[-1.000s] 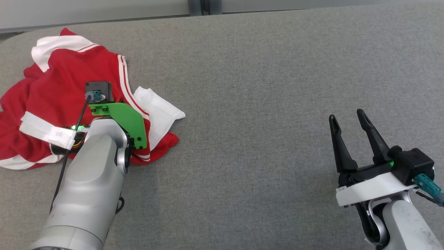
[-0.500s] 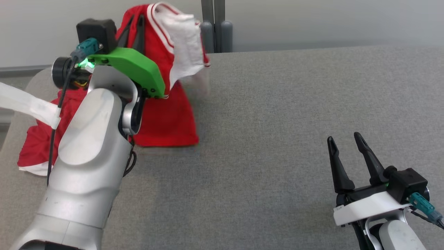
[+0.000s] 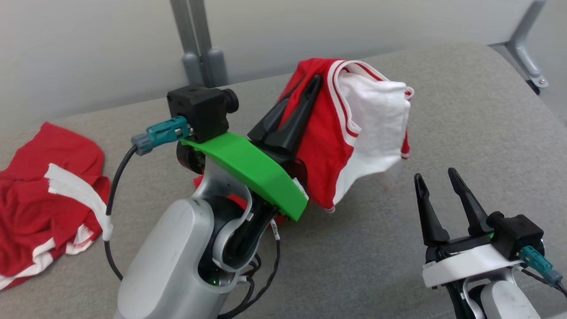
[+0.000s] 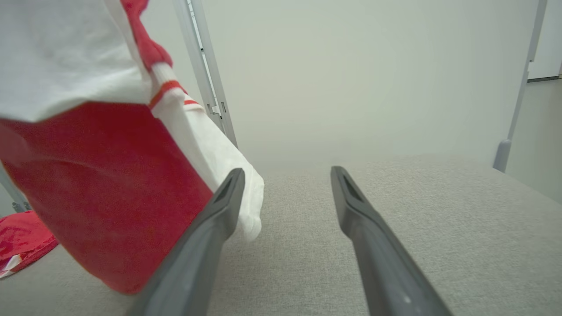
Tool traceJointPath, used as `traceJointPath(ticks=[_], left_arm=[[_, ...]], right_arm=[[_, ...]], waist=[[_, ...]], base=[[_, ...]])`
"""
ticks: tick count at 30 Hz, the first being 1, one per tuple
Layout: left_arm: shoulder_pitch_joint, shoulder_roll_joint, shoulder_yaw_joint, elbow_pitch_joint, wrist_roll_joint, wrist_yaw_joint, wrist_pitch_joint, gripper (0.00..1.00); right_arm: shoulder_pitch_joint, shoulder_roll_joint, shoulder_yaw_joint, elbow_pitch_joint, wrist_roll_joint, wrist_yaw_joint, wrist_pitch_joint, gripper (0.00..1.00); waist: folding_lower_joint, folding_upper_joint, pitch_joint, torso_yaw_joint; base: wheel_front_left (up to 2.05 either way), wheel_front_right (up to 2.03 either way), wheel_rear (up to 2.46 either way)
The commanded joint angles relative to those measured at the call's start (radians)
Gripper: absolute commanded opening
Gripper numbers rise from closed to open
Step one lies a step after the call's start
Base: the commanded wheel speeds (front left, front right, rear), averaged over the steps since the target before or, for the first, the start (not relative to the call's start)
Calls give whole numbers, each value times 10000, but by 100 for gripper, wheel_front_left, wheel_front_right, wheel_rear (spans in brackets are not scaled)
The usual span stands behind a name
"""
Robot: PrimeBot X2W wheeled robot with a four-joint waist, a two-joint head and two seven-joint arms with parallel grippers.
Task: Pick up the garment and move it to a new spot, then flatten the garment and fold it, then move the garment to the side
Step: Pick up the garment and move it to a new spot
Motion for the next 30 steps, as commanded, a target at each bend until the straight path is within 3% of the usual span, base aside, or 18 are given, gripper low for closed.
traceJointPath(ticks=[1,5,9,13,17,18,19,20,22,25,28,30], left_arm=[[85,6,3,-154,-169,97,85,0],[248,171,67,377,-504,389,676,0],[-70,255,640,2277,-913,379,612,0],[-921,341,1012,5352,-379,-80,-762,0],[-1600,312,902,8162,357,-647,-2727,0],[-1677,281,895,8836,416,-782,-3133,35],[-1707,230,885,9299,387,-931,-3408,53],[-1733,171,847,9804,347,-1096,-3666,100],[-1734,88,693,10520,439,-1323,-4148,100],[-1893,58,338,11122,867,-1293,-4981,100],[-1840,18,194,10927,1430,-960,-5370,100],[-1519,-5,561,9788,1912,-591,-5403,100]], right_arm=[[-61,-31,-23,-17,33,1,-35,100],[-97,43,-168,4,114,1,-35,100],[-15,195,-247,81,193,1,-35,100],[16,351,-185,198,270,1,-35,100],[29,502,-156,209,295,1,-35,100],[45,532,-122,221,310,1,-35,100],[59,546,-87,240,324,1,-35,100],[79,558,-22,268,323,1,-35,100],[110,562,97,338,301,1,-35,100],[116,545,57,307,180,1,-35,100],[136,371,-80,143,19,1,-35,100],[178,228,-182,-23,-103,1,-35,100]], waist=[[1,-1,27,-1550],[1,-1,222,-2564],[1,-1,488,-3293],[1,-1,801,-3840],[1,-1,1019,-3932],[1,-1,1031,-3935],[1,-1,1021,-3933],[1,-1,995,-3923],[1,-1,885,-3855],[1,-1,726,-3491],[1,-1,502,-3014],[1,-1,339,-2694]], base=[[0,0,0],[0,0,0],[0,0,0],[0,0,0],[0,0,0],[0,0,0],[0,0,0],[0,0,0],[0,0,0],[0,0,0],[0,0,0],[0,0,0]])
